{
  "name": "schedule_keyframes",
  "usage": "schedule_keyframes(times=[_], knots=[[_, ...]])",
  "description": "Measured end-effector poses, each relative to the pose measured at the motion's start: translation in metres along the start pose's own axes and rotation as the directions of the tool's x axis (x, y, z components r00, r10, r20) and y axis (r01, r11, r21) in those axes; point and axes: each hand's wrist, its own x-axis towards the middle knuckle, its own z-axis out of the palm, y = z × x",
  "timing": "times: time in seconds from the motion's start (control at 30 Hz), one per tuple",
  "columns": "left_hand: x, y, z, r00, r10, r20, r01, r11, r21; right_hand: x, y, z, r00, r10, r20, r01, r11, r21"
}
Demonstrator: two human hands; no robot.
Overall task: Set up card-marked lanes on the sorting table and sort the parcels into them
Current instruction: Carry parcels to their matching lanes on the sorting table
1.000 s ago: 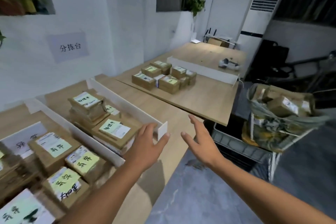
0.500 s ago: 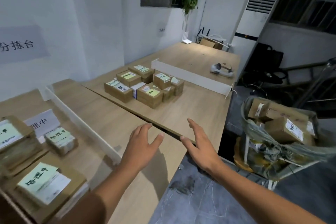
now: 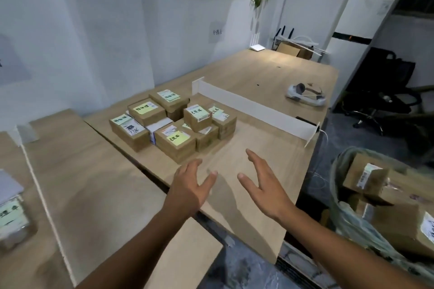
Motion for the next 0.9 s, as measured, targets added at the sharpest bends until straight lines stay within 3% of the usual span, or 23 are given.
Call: schedule_keyframes(times=[0.27,0.5,0.67,0.9], knots=[[0.085,0.042,0.046,0.984,-0.128,-0.128,0.132,0.991,0.02,0.133,0.07,-0.036,0.984,-0.092,0.151,0.074,0.99,0.118],[0.186,0.018,0.046,0.939,-0.254,-0.231,0.257,0.966,-0.015,0.268,0.08,-0.019,0.964,-0.145,0.225,0.093,0.97,0.224],[0.292,-0.02,0.06,0.897,-0.338,-0.284,0.31,0.94,-0.14,0.366,0.109,0.026,0.953,-0.052,0.298,-0.012,0.978,0.209],[0.4,-0.08,0.091,0.821,-0.499,-0.277,0.419,0.857,-0.3,0.485,0.139,0.098,0.937,0.017,0.349,-0.034,0.998,0.045]])
